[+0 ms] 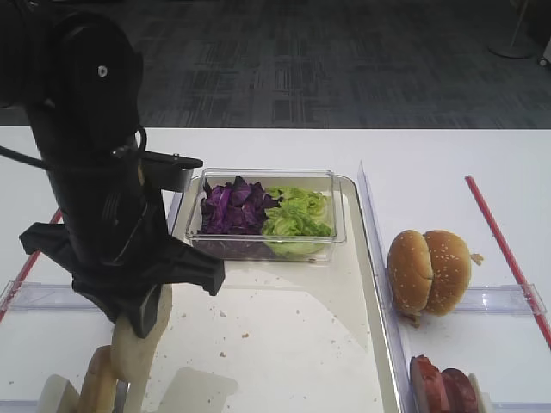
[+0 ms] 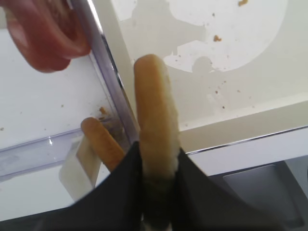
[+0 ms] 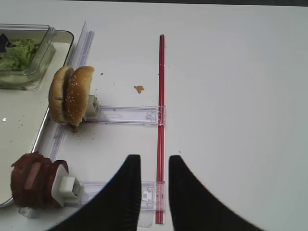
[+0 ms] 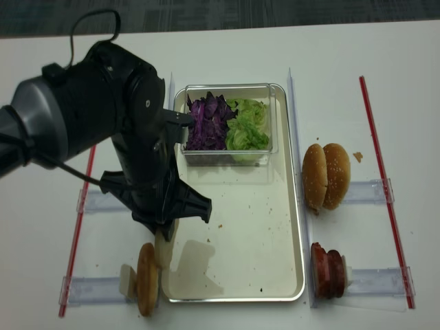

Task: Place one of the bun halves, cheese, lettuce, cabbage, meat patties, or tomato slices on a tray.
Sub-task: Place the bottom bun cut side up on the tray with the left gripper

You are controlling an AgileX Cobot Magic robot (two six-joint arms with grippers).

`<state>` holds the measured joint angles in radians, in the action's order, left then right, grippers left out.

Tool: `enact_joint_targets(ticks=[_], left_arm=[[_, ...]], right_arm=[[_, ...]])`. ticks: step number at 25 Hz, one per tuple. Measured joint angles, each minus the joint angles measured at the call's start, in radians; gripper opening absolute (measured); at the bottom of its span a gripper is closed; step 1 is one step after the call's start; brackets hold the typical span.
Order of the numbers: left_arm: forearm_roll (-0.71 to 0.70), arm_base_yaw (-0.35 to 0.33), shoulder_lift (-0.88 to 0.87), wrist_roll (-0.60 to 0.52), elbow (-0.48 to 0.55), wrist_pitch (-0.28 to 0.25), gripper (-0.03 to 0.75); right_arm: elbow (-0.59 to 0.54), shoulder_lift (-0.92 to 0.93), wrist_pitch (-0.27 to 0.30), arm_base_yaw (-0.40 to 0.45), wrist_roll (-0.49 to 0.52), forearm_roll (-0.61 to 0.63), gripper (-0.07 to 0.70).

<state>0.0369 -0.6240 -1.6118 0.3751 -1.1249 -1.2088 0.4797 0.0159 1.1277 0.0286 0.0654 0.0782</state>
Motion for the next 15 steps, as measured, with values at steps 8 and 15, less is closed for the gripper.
enact_joint_targets(ticks=[8,15], left_arm=[[0.045,0.000,0.000,-0.026,-0.004,0.000,0.083],[0.155,0.000,0.000,-0.135,-0.004,-0.001,0.083]], right_arm=[[0.000,0.000,0.000,0.000,0.000,0.000,0.193],[0.000,0.000,0.000,0.000,0.000,0.000,0.193]])
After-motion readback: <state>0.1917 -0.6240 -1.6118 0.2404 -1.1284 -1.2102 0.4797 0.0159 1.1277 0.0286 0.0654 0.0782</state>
